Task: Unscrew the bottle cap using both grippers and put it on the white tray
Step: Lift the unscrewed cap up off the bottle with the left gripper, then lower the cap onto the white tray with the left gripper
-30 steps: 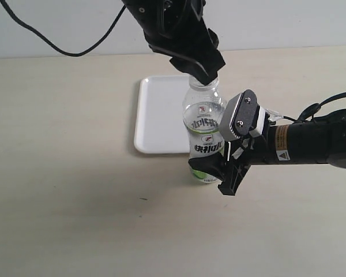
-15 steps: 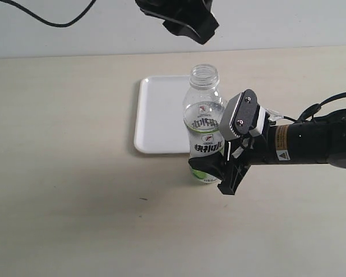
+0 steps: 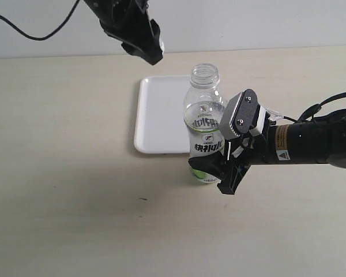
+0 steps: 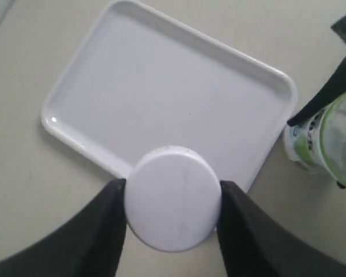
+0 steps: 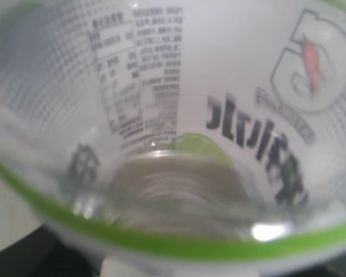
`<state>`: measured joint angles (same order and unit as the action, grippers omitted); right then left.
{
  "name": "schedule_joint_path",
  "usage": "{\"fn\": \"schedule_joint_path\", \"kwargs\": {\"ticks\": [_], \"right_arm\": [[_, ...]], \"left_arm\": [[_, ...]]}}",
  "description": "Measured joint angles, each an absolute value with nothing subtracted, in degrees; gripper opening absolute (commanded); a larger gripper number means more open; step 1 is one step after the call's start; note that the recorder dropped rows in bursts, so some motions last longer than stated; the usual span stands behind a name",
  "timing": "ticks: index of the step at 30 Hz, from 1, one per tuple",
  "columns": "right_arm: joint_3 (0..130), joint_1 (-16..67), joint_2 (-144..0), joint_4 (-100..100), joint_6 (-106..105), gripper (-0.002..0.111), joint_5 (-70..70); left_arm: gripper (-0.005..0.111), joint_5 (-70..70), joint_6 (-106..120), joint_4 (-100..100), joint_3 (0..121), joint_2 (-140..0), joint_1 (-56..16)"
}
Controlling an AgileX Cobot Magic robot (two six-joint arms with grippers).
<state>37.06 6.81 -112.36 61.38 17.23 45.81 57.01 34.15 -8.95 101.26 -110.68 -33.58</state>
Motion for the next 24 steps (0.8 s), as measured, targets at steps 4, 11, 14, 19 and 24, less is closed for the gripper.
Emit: {"fn": "schedule_joint_path", "kwargs": {"ticks": [4, 11, 14, 19, 24], "right_arm": [[37.06, 6.81, -112.36, 61.38, 17.23, 0.0, 45.81], [37.06, 6.81, -112.36, 61.38, 17.67, 0.0, 45.81], [37.06, 6.81, -112.36, 61.38, 17.8, 0.0, 45.81], [37.06, 6.81, -112.36, 61.38, 17.92, 0.0, 45.81], [37.06, 6.81, -112.36, 61.38, 18.03, 0.0, 45.81]], "left_arm": [[0.0, 55.36, 44.05, -9.56, 101.26, -114.03, -33.58], [0.0, 48.53, 57.41, -11.72, 101.26, -119.57, -33.58], [0.0, 46.94, 62.4, -12.54, 101.26, -121.79, -33.58], [0.0, 46.3, 66.2, -15.04, 101.43, -124.84, -33.58], [0.0, 49.88, 66.29, -15.58, 104.8, -127.99, -33.24]]}}
